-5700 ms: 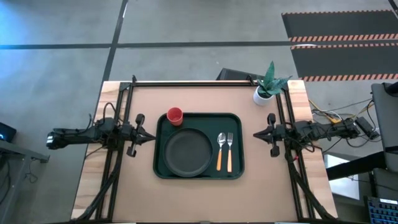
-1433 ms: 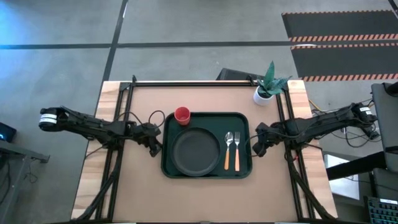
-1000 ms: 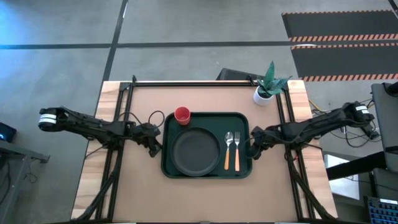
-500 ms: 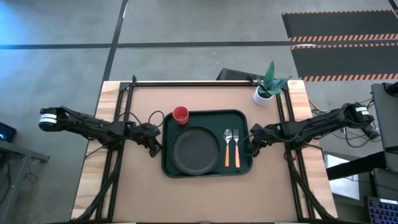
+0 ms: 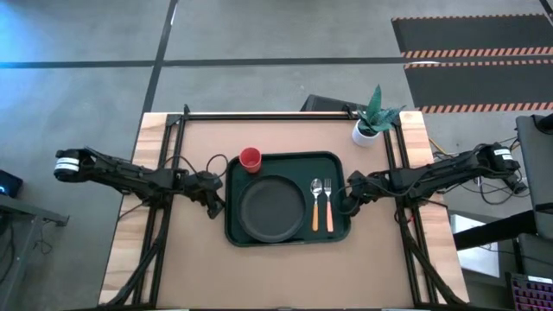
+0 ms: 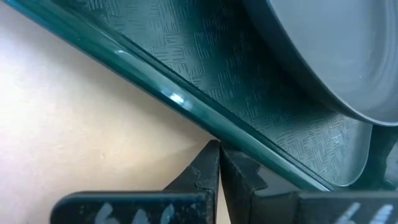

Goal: Pick and place plate/cup/fork/spoon on tray
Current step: Adjust the black tray

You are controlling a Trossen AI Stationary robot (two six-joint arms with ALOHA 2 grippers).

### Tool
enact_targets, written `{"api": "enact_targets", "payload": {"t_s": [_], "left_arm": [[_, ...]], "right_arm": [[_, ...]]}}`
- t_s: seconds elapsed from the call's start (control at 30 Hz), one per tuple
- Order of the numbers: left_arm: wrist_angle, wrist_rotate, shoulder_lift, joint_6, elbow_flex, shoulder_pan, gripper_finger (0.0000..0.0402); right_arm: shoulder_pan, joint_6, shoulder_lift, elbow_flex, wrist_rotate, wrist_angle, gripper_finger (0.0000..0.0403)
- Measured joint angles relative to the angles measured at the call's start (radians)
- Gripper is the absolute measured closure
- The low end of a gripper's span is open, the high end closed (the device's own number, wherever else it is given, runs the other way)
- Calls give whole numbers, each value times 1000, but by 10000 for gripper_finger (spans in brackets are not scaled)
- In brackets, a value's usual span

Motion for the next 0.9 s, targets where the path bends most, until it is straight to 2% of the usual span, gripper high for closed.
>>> {"api": "enact_targets", "payload": {"t_s": [0.37, 0.77, 0.9], "left_arm": [[-13, 0, -11, -3, 0, 0, 401], [-28, -1, -33, 15, -2, 2, 401], [-25, 13, -38, -26, -1, -2, 401]], "right_arm": [[10, 53, 47, 0, 8, 44, 394], [126, 146, 73, 39, 26, 14, 394], [140, 162, 90, 39, 42, 16, 394]]}}
